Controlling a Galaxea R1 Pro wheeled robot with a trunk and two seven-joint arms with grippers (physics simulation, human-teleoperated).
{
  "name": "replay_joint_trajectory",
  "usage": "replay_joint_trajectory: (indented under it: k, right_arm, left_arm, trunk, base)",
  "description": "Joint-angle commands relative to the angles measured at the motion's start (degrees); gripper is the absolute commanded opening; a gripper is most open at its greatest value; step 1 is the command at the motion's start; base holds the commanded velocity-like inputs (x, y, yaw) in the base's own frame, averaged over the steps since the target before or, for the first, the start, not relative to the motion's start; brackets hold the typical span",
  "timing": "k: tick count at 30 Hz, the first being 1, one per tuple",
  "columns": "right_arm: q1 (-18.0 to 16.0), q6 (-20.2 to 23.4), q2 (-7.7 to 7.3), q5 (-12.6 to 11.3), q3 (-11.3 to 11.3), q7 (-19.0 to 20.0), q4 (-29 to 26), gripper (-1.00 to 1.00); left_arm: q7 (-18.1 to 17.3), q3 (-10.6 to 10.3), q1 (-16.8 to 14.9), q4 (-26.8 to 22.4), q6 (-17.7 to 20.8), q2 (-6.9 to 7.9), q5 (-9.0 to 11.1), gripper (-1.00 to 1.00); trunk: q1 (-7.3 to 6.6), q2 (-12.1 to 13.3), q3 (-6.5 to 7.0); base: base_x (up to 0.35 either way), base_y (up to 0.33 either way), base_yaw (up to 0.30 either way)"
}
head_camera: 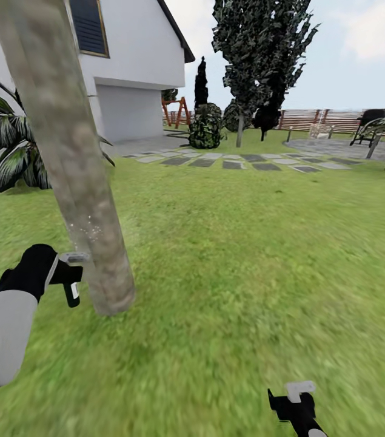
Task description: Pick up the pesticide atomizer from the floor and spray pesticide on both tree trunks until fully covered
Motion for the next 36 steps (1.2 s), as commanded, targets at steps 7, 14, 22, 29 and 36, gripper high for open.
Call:
replay_joint_trajectory:
  k: [7,14,22,29,36]
  right_arm:
    - [0.0,-0.1,0.00,0.6,0.0,-0.4,0.0,1.00]
    - [0.0,-0.1,0.00,0.6,0.0,-0.4,0.0,1.00]
    - [0.0,-0.1,0.00,0.6,0.0,-0.4,0.0,1.00]
    - [0.0,-0.1,-0.01,0.6,0.0,-0.4,0.0,1.00]
    - [0.0,-0.1,-0.03,0.6,0.0,-0.4,0.0,1.00]
  left_arm:
    - [-0.5,0.5,0.0,-0.2,0.2,-0.24,-0.8,-1.00]
    - [-0.6,0.6,4.3,-0.2,-1.9,3.40,-1.0,-1.00]
    - [-0.5,0.5,5.1,-0.3,-3.3,3.09,-0.6,-1.00]
    - [-0.9,0.5,5.1,-0.3,-3.4,3.03,-0.5,-1.00]
    - [-1.7,0.0,7.4,-0.6,-6.9,2.77,-0.5,-1.00]
  trunk:
    - [0.01,0.0,-0.05]
    - [0.01,0.0,-0.05]
    - [0.01,0.0,-0.05]
    - [0.01,0.0,-0.05]
    - [0.01,0.0,-0.05]
  base:
    - [0.253,-0.173,0.002]
    - [0.037,-0.013,0.205]
    - [0.082,0.000,0.172]
    - [0.332,0.000,0.002]
    - [0.238,0.000,0.047]
